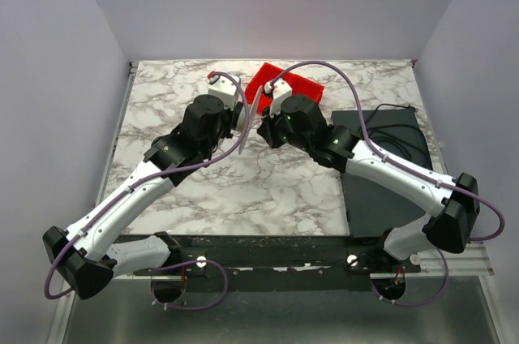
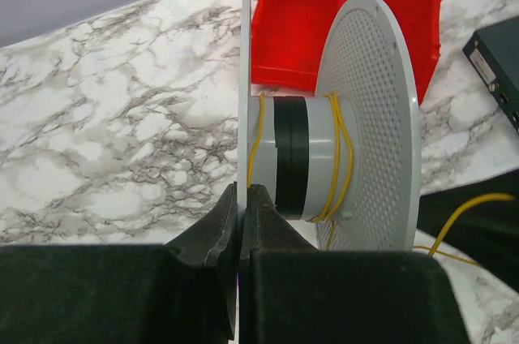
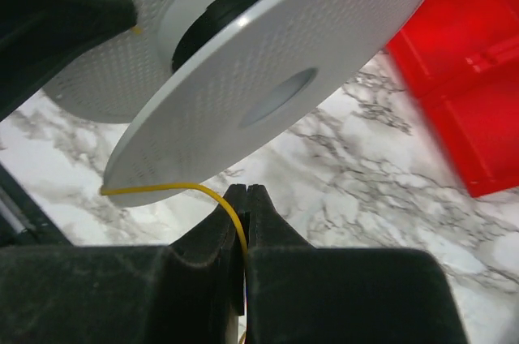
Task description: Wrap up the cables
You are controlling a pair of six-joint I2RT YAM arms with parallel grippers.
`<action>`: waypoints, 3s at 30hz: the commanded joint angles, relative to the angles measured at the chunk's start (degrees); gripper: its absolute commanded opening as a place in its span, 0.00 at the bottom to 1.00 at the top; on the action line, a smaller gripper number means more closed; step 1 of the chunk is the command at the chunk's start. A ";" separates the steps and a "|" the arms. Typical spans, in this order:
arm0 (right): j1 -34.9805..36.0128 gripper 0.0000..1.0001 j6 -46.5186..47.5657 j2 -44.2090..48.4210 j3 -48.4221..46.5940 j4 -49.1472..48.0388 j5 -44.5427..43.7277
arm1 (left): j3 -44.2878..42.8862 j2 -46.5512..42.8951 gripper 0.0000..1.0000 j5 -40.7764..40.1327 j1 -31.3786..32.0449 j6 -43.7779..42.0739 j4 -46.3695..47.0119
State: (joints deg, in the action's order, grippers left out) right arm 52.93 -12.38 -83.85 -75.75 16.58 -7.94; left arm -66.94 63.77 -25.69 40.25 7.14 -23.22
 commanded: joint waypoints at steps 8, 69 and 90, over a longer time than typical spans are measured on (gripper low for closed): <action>-0.41 0.04 5.47 -0.03 -3.52 5.83 -15.69 | 2.94 -6.50 0.00 13.54 0.58 -5.88 -0.82; -12.69 0.24 -17.45 -2.60 23.79 -35.20 25.80 | -12.56 -5.67 0.00 1.97 -3.26 25.05 -3.90; -4.15 0.11 -13.13 -8.11 15.31 -23.92 11.54 | -12.87 7.09 0.00 -9.17 -2.38 31.02 -4.13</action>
State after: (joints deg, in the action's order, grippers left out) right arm 48.10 -26.94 -90.30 -58.35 -9.91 6.83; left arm -77.58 68.60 -31.24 36.86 36.29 -30.17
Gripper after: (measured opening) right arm 0.109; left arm 0.032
